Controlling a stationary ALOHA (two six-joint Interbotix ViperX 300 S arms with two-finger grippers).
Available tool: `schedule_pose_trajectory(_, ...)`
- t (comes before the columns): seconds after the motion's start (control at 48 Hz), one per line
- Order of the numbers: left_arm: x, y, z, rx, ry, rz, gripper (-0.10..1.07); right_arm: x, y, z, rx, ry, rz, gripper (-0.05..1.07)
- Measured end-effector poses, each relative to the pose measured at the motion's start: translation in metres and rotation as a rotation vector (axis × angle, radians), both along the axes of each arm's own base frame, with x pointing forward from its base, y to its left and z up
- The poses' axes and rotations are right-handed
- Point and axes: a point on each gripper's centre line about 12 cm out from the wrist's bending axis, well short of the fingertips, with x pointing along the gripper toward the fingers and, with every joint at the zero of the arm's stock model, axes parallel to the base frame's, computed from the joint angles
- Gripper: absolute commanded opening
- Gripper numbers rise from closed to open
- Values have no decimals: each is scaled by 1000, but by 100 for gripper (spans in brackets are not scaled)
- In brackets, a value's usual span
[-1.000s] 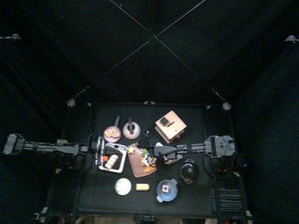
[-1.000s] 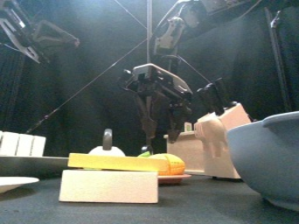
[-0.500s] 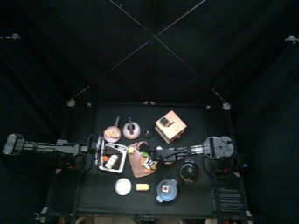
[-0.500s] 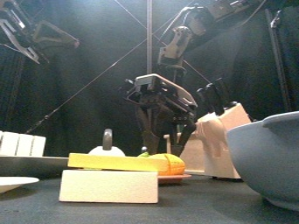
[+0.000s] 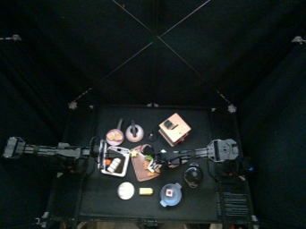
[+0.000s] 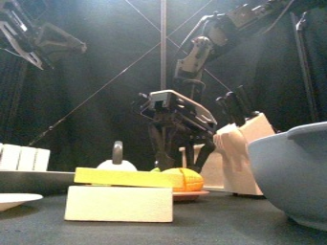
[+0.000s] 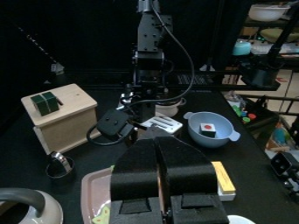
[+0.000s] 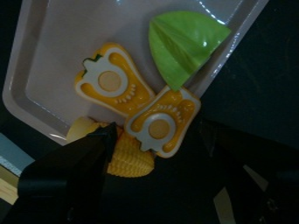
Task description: Grab squash half
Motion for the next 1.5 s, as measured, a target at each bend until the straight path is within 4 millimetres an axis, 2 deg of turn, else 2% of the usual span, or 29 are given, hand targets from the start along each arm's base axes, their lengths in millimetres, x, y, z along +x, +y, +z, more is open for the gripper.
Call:
schedule_pose_trajectory(0.562,0,0,1,0,-2,0,-2,-3,-1,-8,6,6,-11,102)
schedule_pose_trajectory(0.917,0,0,0,0,0,0,-2,-3,-1,-8,5,11,-5,77)
schedule_pose_trajectory(1.021,0,0,0,0,0,0,-2,-3,-1,-6,4,23,-6,75)
schedule_pose_trajectory(1.25,0,0,0,0,2,0,-2,-1,-1,6,-11,39,5,75)
schedule_pose_trajectory(1.5,0,0,0,0,2,0,-2,1,-3,38,-36,-43,17,75)
